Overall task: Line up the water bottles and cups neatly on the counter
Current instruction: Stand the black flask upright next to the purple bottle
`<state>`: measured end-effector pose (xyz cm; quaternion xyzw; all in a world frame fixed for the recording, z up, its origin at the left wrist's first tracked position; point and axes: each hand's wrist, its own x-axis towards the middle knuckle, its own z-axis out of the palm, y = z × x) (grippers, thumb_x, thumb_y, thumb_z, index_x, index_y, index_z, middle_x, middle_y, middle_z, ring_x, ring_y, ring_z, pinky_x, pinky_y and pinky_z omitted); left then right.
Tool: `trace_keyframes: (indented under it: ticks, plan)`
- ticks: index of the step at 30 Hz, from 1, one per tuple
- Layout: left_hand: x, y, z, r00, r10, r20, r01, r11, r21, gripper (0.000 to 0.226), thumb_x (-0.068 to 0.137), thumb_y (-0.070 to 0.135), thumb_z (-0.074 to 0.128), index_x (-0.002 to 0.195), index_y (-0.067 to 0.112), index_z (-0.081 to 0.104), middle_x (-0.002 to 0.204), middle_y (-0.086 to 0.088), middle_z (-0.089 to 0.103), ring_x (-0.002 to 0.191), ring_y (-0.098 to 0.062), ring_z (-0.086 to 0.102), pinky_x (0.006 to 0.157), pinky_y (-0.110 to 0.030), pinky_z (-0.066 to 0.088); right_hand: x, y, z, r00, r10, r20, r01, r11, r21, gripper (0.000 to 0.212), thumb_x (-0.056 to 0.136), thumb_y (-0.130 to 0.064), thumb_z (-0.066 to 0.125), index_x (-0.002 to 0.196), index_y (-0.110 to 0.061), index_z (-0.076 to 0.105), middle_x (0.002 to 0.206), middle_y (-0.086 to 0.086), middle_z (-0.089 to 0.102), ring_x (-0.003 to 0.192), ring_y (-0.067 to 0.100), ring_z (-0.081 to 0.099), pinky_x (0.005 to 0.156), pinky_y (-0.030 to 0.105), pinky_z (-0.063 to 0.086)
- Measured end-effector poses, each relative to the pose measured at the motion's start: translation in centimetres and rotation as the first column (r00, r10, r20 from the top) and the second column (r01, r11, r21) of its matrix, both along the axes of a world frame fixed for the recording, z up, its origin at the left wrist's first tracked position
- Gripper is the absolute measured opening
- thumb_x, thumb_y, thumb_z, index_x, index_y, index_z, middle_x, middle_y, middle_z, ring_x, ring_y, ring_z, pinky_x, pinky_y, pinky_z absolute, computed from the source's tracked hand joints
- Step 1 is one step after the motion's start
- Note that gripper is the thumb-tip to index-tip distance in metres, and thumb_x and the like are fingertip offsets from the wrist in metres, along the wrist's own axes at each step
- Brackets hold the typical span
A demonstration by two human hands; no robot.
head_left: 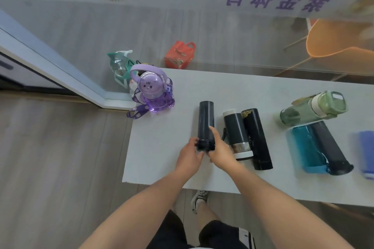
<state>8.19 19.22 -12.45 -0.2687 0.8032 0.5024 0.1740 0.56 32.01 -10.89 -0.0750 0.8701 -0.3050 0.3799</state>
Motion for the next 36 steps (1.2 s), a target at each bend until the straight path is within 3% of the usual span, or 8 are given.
trace_keyframes:
  ticks: [4, 7, 12, 19, 25, 30, 33, 36]
  plan:
    - [-0.1, -1.0, 1.8, 0.998, 0.033, -0.054, -0.036, 0.998, -0.045, 0.043, 0.090, 0.028, 0.063, 0.128, 0.034, 0.042, 0.119, 0.008, 0.057, 0.101, -0.014, 0.057, 0.090, -0.034, 0.050, -1.1, 0.4, 2.2, 0.992, -0.021, 0.128, 0.036, 0.992, -0.118, 0.091, 0.089, -0.037, 0.073, 0.148, -0.061, 0.009, 0.112, -0.010, 0.063, 0.073, 0.012, 0.069, 0.060, 0.018, 0.051]
    - [-0.6, -1.9, 4.4, 0.990, 0.037, -0.135, -0.048, 0.996, -0.078, 0.043, 0.089, 0.035, 0.064, 0.126, 0.037, 0.043, 0.109, 0.008, 0.057, 0.097, -0.009, 0.056, 0.085, -0.028, 0.048, -2.8, 0.7, 4.7, 0.979, -0.012, 0.203, 0.047, 0.984, -0.172, 0.098, 0.075, -0.054, 0.079, 0.149, -0.060, 0.014, 0.108, -0.009, 0.069, 0.066, 0.010, 0.069, 0.066, 0.021, 0.052]
    - [-2.8, -3.4, 8.5, 0.959, 0.031, -0.282, -0.068, 0.990, -0.123, 0.038, 0.088, 0.033, 0.067, 0.121, 0.030, 0.048, 0.098, 0.005, 0.059, 0.087, -0.011, 0.056, 0.080, -0.030, 0.049, -5.1, 0.2, 7.8, 0.980, -0.073, 0.187, 0.120, 0.959, -0.255, 0.071, 0.084, -0.044, 0.071, 0.148, -0.036, 0.042, 0.098, 0.005, 0.073, 0.062, 0.009, 0.065, 0.057, 0.025, 0.050]
    - [-6.1, -5.2, 11.0, 0.945, -0.061, -0.322, -0.017, 0.972, -0.234, 0.045, 0.094, 0.032, 0.060, 0.136, 0.036, 0.044, 0.120, 0.000, 0.054, 0.099, -0.017, 0.056, 0.088, -0.037, 0.051, -7.8, -3.3, 9.4, 0.959, -0.262, 0.103, 0.282, 0.906, -0.315, 0.043, 0.094, -0.039, 0.063, 0.133, -0.022, 0.055, 0.100, 0.011, 0.070, 0.063, 0.015, 0.062, 0.056, 0.026, 0.049]
    - [-8.1, -6.0, 11.4, 0.940, -0.242, -0.239, 0.120, 0.894, -0.432, 0.058, 0.096, 0.029, 0.052, 0.148, 0.036, 0.028, 0.142, -0.006, 0.040, 0.122, -0.028, 0.043, 0.095, -0.046, 0.048, -10.2, -5.5, 10.2, 0.935, -0.355, -0.012, 0.341, 0.906, -0.250, 0.048, 0.097, -0.045, 0.057, 0.139, -0.023, 0.050, 0.100, -0.007, 0.065, 0.070, 0.019, 0.071, 0.054, 0.022, 0.046]
    - [-8.1, -6.0, 11.5, 0.933, -0.316, -0.172, 0.188, 0.836, -0.516, 0.063, 0.094, 0.027, 0.050, 0.149, 0.038, 0.022, 0.151, -0.007, 0.029, 0.124, -0.031, 0.040, 0.094, -0.045, 0.047, -10.6, -5.0, 10.4, 0.938, -0.346, -0.021, 0.332, 0.913, -0.238, 0.055, 0.099, -0.043, 0.055, 0.148, -0.021, 0.043, 0.123, 0.002, 0.061, 0.077, 0.022, 0.073, 0.066, 0.033, 0.058]
    - [-8.1, -5.9, 11.6, 0.927, -0.344, -0.149, 0.220, 0.822, -0.526, 0.066, 0.093, 0.025, 0.049, 0.150, 0.038, 0.019, 0.156, -0.008, 0.024, 0.130, -0.034, 0.035, 0.098, -0.046, 0.044, -10.5, -4.2, 10.6, 0.936, -0.350, -0.025, 0.334, 0.911, -0.241, 0.057, 0.100, -0.043, 0.054, 0.151, -0.021, 0.041, 0.143, 0.007, 0.051, 0.078, 0.022, 0.074, 0.067, 0.031, 0.057]
    - [-8.5, -5.9, 11.9, 0.922, -0.372, -0.108, 0.252, 0.787, -0.563, 0.069, 0.093, 0.023, 0.047, 0.153, 0.034, 0.015, 0.159, -0.012, 0.016, 0.139, -0.037, 0.023, 0.108, -0.047, 0.035, -10.2, -2.8, 11.1, 0.930, -0.365, -0.037, 0.345, 0.906, -0.246, 0.053, 0.100, -0.041, 0.053, 0.148, -0.019, 0.044, 0.141, 0.008, 0.053, 0.081, 0.023, 0.073, 0.076, 0.038, 0.061]
